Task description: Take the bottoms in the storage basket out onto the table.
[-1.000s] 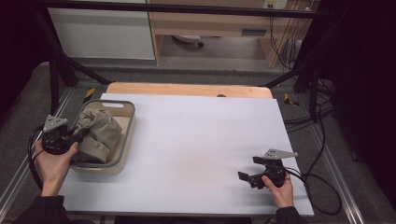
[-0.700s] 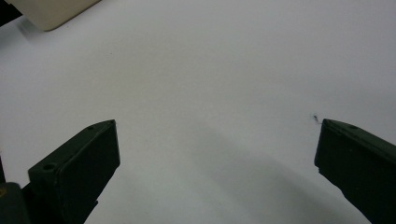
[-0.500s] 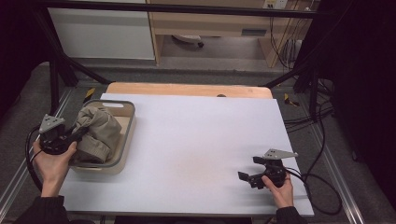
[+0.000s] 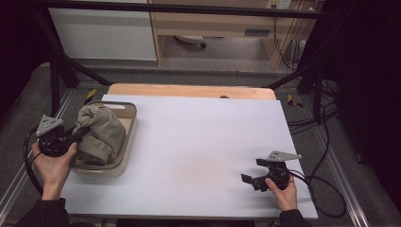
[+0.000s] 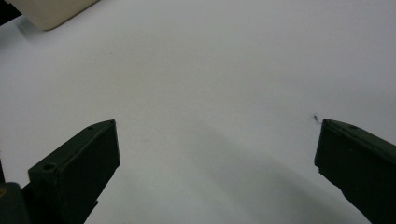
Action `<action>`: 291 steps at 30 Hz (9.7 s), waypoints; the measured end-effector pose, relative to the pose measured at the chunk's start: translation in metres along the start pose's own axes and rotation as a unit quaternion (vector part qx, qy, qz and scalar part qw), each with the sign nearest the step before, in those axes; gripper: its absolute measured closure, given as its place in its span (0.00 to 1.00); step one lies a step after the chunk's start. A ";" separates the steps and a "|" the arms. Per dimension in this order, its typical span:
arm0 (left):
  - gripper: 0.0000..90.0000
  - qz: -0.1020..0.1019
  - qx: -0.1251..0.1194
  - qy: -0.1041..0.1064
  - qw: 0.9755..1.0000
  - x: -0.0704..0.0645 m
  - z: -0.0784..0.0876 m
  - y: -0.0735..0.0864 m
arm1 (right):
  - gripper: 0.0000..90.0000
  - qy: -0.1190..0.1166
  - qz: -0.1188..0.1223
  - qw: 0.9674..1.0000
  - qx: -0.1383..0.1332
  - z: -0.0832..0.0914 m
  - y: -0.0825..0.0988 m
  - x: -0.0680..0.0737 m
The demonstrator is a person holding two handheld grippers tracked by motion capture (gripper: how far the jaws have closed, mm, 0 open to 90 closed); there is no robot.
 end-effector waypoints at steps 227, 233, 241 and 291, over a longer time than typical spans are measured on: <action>0.82 0.002 -0.166 0.173 0.971 -0.157 -0.003 -0.086 | 0.01 0.001 0.001 1.000 -0.001 0.001 0.000 0.000; 0.82 0.000 -0.158 0.182 0.970 -0.167 -0.009 -0.082 | 0.01 0.001 0.001 1.000 -0.001 0.001 0.000 0.000; 0.82 -0.009 -0.146 0.193 0.970 -0.180 -0.016 -0.077 | 0.01 0.001 0.002 1.000 -0.002 0.001 -0.001 -0.001; 0.82 -0.055 -0.053 0.239 0.968 -0.251 -0.069 -0.028 | 0.01 0.002 0.003 1.000 -0.002 0.001 -0.001 -0.001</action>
Point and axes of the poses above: each handheld gripper's, and its own axes: z roughly backward along the jaws, y roughly out of its underside, x roughly to its left, the point moved 4 cm from there along -z, roughly forward along the jaws, and after that the axes turned 5 degrees about -x, right-handed, at the moved point
